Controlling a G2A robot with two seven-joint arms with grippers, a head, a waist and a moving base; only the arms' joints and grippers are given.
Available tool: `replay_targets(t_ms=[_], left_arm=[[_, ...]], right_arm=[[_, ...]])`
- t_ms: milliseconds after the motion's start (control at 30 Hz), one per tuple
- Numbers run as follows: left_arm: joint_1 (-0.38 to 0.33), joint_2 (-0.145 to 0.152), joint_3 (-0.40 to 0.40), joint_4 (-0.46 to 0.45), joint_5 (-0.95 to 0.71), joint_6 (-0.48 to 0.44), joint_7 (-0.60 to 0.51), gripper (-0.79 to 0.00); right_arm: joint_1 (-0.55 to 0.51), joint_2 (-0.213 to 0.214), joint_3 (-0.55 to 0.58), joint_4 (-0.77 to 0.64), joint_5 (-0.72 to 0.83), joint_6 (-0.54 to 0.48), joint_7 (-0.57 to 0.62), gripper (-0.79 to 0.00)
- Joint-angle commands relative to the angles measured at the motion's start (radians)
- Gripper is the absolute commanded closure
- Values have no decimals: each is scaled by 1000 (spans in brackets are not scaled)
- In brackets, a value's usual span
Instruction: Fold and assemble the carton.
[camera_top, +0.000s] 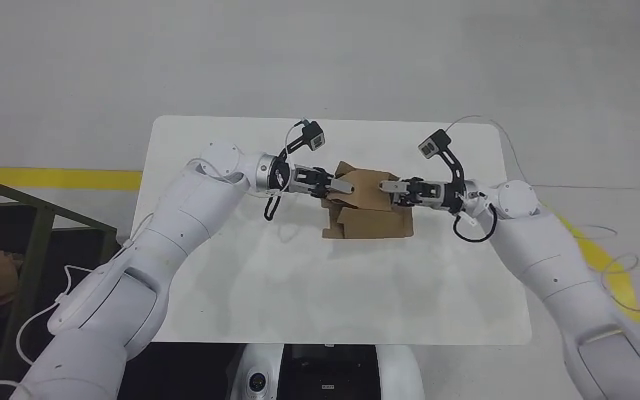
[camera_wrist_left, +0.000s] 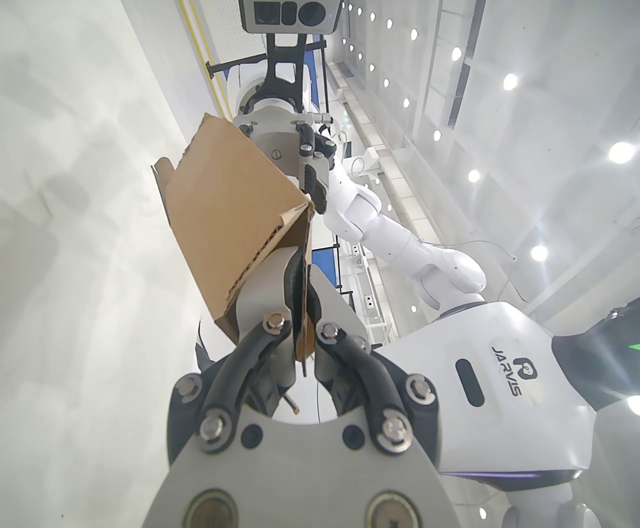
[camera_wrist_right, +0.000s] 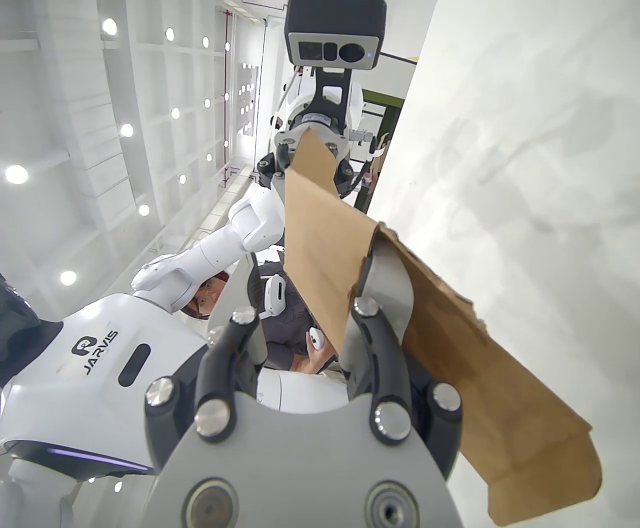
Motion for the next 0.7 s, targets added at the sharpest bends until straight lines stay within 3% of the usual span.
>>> replay_targets(t_ms=[0, 433, 667], left_arm=[[-1, 0, 1, 6, 6, 0, 0, 0], [-5, 0, 12, 12, 19, 5, -5, 0], [-7, 0, 15, 17, 18, 6, -6, 0]], right_arm=[[-3, 0, 9, 1, 4, 5, 5, -329], [-26, 0, 47, -20, -3, 40, 40, -329], [-25, -8, 51, -14, -11, 43, 43, -292]])
